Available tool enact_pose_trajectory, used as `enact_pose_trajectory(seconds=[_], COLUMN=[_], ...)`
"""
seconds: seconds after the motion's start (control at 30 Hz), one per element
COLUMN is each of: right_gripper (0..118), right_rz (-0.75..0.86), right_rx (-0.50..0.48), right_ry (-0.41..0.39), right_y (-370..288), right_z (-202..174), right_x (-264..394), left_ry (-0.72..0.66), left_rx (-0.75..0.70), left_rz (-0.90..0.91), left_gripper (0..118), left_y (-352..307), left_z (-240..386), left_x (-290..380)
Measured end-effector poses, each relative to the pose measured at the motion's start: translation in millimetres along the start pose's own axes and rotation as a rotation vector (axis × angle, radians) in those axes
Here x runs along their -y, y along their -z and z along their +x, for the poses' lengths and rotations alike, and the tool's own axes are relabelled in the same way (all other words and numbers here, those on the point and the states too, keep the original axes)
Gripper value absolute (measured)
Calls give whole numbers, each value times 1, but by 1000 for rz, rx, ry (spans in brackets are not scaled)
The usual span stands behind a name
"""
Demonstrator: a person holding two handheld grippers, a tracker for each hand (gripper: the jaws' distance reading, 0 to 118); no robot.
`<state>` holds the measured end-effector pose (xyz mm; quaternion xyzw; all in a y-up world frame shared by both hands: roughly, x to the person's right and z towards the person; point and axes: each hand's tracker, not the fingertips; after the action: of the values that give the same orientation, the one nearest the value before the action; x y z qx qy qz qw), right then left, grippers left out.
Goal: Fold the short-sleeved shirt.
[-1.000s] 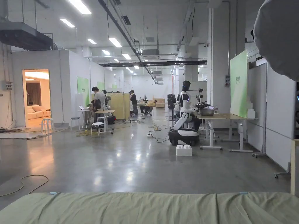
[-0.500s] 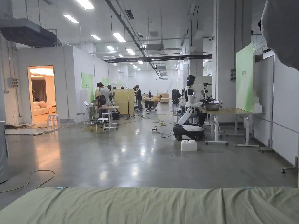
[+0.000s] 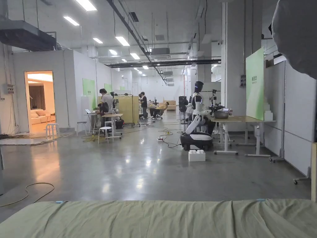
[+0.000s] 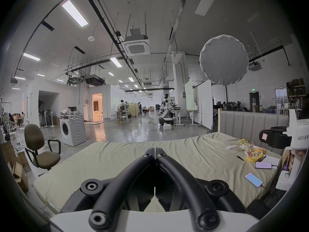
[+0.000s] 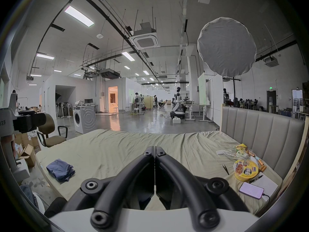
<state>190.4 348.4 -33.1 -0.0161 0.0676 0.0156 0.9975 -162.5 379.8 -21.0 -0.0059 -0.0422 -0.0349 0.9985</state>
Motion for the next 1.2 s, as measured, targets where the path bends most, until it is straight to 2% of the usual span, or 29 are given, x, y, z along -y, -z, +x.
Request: enact_pose_trajectory(seconds=[0.7,0.77,0.83,0.87,0.9,0.93,0.97,1.03,1.07,1.1,1.13,1.17,1.2], right_gripper=[2,7,18,23,33,53,66,77,89,97,102,103,103], right_rz=[0,-3,-4,-6,-10,-12,-10,-1,0,0,1,7,11], right_rx=[-17,-16,-25,-34,-40,-40,-35,-28,-31,-33,-36,-38,-37], right_ry=[-11,-12,-10,-6,-1,1,-5,-25,-31,-36,-40,-45,-47], right_y=[0,0,-1,-1,-1,-1,-1,-2,-2,-2,-2,-2,-3], right_z=[-8,-8,-7,-7,-7,-7,-9,-11,-11,-12,-12,-13,-14], right_x=[-4,-4,-4,-4,-3,-3,-3,-3,-2,-2,-1,-2,-2], left_ry=[-8,-9,-4,-3,-4,-7,-14,-26,-29,-31,-31,-31,-27], left_rx=[-34,-26,-25,-29,-29,-27,-20,-5,-6,-11,-20,-24,-18], left_rz=[20,16,14,16,16,19,26,33,31,31,30,29,37], left_gripper=[2,23,53,63,69,71,71,72,78,86,102,113,118], left_y=[-6,-6,-6,-6,-7,-7,-7,-8,-8,-7,-7,-7,-7], left_z=[-6,-7,-6,-6,-6,-6,-6,-6,-5,-4,-4,-5,-5], left_x=[-6,-4,-4,-4,-5,-5,-5,-6,-8,-9,-9,-8,-9])
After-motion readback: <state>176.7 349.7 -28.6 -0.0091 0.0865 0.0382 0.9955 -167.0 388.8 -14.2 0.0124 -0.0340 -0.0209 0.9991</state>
